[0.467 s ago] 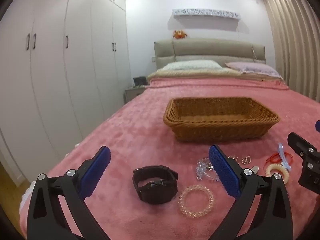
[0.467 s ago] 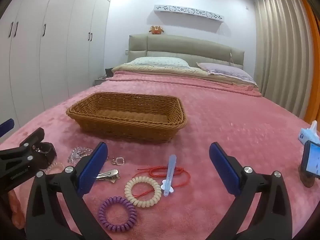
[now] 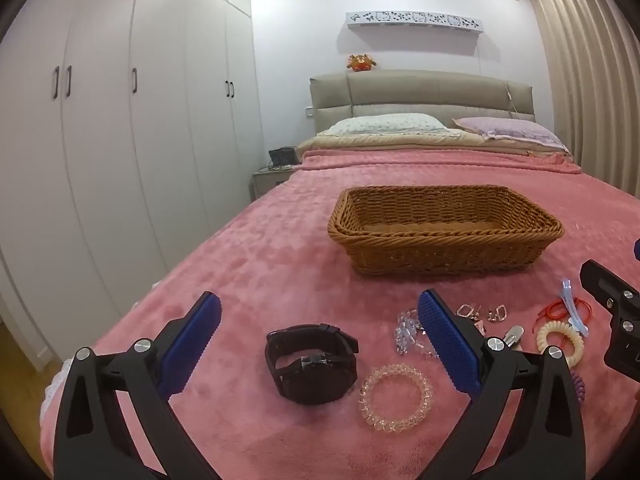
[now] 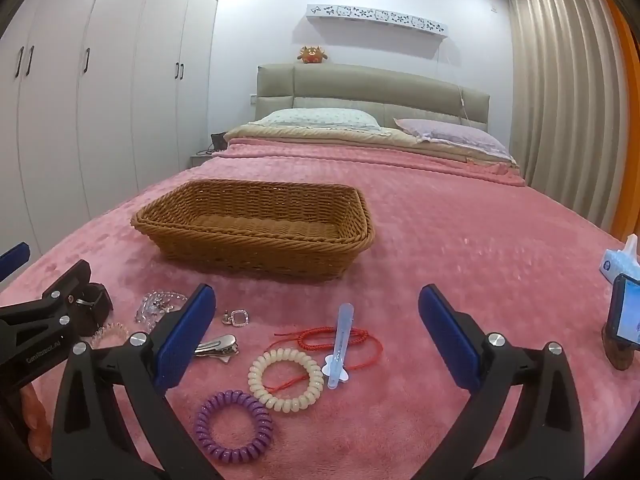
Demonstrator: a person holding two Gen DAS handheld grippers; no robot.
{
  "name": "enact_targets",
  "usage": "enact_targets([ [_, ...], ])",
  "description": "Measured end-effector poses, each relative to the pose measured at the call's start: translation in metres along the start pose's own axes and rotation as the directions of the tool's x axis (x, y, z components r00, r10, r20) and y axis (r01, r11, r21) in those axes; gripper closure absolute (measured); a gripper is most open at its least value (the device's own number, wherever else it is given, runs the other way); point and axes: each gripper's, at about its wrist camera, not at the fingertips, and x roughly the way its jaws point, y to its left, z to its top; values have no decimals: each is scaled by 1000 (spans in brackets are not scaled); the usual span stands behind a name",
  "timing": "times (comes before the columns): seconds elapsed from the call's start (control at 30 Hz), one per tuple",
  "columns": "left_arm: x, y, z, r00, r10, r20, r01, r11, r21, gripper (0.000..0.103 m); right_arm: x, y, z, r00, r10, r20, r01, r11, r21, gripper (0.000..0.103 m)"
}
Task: Organize jewelry
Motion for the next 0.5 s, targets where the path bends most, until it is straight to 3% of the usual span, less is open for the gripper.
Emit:
enact_targets([
  [0.5,12,-3,-6,1000,3,-18,-3,1000,0,7,-1,0,0,1000,-2,-20,1,1000,-14,6],
])
